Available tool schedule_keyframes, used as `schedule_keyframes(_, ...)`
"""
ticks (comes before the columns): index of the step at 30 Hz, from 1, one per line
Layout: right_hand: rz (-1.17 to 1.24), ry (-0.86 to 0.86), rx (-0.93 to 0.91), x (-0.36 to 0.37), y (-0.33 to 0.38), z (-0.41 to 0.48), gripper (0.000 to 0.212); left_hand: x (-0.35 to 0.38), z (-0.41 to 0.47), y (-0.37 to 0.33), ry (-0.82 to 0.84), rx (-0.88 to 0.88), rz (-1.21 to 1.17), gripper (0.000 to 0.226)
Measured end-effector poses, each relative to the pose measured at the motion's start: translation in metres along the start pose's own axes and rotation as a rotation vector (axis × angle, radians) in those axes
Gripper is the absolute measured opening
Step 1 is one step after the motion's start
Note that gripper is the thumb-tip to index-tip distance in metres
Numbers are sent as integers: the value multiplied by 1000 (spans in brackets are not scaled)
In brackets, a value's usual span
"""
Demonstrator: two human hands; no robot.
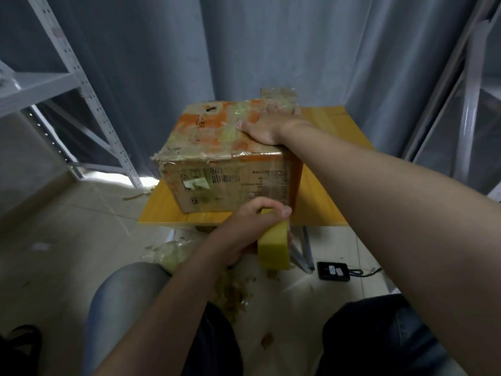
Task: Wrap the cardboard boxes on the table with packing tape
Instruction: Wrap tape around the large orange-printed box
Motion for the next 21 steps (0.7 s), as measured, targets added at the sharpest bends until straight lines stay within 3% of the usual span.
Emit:
schedule_keyframes(3,6,2,0,0,0,1,91,0,3,-9,-31,-54,77,39)
schedule_keyframes(6,11,1,0,1,0,1,89,3,8,-4,-107,-132,197,58)
schedule_keyframes(9,19,-7,2,2,-1,3,91,7,8,4,-159,-157,171,53)
schedule_keyframes(14,29,-9,-2,1,0,3,91,6,2,11,-120,-47,205,69)
schedule_keyframes(21,73,-20,-12,0,-1,-1,91,-1,1,16,-164,-60,180,50)
Point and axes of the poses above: each hand's wrist, its own z-axis towards the middle knuckle, its own x-axis out of the palm, y = z × x, the point moved 1 cm from there along z, towards the middle knuckle, and after that the axes turned 5 degrees about -z, right-handed, at the moved point
